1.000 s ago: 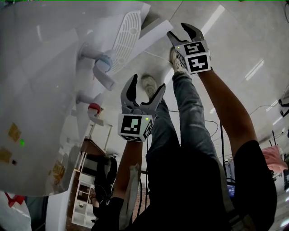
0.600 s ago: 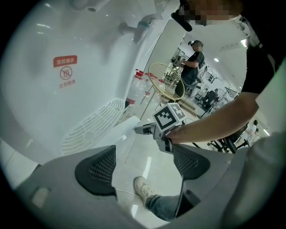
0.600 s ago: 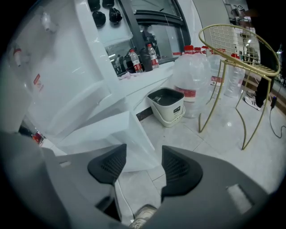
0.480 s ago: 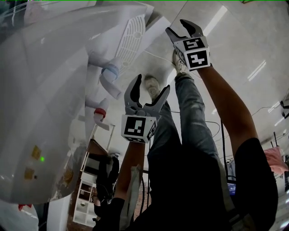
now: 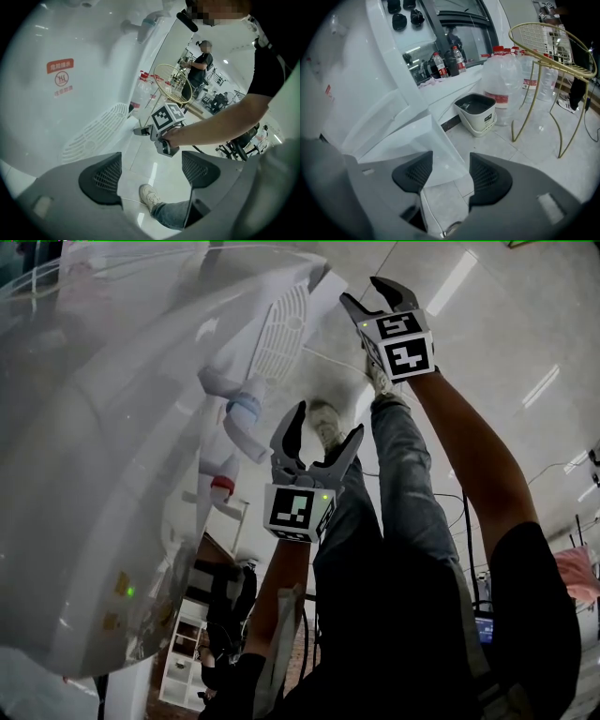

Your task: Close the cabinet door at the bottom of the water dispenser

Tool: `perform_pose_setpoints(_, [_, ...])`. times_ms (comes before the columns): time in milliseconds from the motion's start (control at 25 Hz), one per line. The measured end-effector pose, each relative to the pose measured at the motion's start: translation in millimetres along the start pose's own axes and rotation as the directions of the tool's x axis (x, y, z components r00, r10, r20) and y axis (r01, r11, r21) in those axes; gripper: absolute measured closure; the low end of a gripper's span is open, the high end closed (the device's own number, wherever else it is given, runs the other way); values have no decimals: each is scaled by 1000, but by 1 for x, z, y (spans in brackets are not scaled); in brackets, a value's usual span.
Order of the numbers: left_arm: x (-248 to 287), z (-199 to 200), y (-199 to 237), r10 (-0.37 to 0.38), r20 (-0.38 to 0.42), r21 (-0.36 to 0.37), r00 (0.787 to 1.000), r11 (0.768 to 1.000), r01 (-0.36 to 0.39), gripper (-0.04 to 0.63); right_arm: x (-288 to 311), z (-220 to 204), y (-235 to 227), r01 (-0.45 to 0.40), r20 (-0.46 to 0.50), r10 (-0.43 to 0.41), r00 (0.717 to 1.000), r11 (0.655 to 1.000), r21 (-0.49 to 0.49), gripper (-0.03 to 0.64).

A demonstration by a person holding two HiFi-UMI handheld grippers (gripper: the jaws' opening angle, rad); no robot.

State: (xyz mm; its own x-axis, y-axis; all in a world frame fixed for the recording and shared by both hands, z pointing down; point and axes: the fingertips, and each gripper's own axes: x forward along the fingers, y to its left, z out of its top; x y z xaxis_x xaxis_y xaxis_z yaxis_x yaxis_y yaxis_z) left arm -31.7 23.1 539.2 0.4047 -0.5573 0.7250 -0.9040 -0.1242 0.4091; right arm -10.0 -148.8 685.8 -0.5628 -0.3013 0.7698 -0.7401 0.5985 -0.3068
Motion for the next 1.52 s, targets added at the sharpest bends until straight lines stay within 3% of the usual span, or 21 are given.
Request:
perform_pose_setpoints(1040, [-8,13,1,8,22,-15,1000,1000,-7,189,15,41,15,-21,40,22,999,999,-36,377])
perform_pose_setpoints(1520, [-18,20,-10,-11,40,34,999,999,10,189,-20,56,14,2,79,0,997,1000,-30,377])
